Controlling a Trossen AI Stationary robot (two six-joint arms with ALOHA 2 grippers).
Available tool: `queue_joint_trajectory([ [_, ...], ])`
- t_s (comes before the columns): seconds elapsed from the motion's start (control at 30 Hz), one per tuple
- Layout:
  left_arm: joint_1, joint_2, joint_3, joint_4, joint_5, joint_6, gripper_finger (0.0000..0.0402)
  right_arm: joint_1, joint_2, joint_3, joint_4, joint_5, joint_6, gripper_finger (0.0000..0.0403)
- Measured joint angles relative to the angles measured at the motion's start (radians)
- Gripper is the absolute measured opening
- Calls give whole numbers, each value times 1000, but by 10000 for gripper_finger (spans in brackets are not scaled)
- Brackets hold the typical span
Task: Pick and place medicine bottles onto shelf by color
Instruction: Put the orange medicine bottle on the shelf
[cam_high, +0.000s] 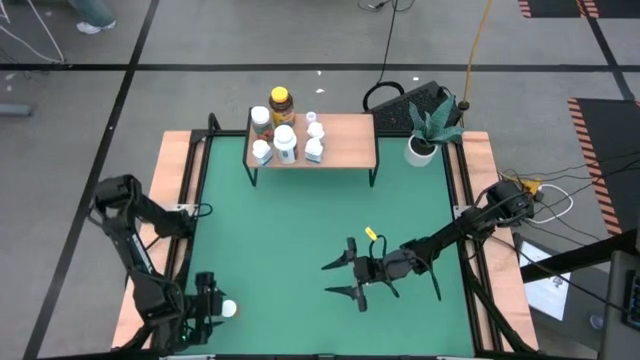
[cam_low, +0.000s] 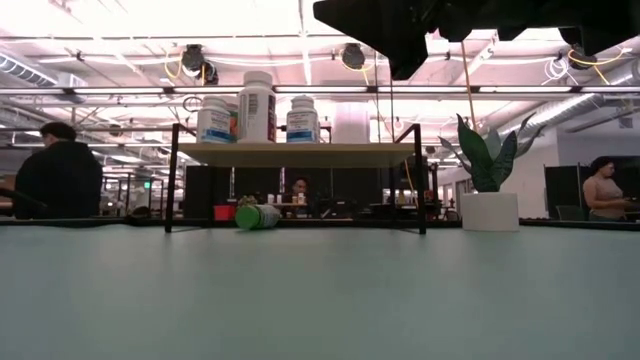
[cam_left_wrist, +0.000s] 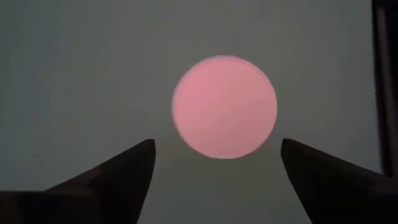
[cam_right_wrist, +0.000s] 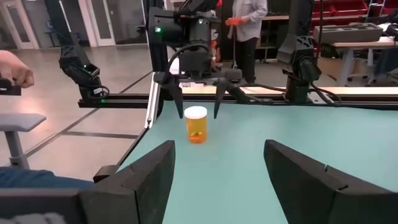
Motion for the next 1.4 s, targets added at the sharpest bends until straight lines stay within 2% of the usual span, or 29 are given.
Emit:
queue_joint_trajectory([
  [0.13,0,46,0,-1,0,38,359,0,0,0,-1,0,0,242],
  [0.23,1,68,0,1,-17,65,344,0,0,0,-1,0,0,242],
  [0.6,10,82,0,8,-82,132,188,0,4,8,16,-6,5,242],
  [0.67,19,82,0,10,-89,144,166,-3,27,30,17,-37,1,242],
  [0.8,56,82,0,11,-95,181,141,-17,140,138,16,-109,-29,242],
  [0.87,78,82,0,15,-110,199,137,-31,214,209,7,-109,-42,242],
  [0.93,103,82,0,32,-119,229,136,-52,281,292,-36,-119,-45,242],
  [1.07,151,82,0,91,-126,308,136,-95,377,469,-146,-220,-31,245],
  [1.13,173,82,0,123,-129,346,136,-108,413,555,-205,-261,-37,251],
  [1.27,207,82,0,156,-135,395,136,-122,478,703,-328,-269,-88,272],
  [1.4,226,82,0,164,-135,411,136,-131,559,811,-371,-288,-94,298],
])
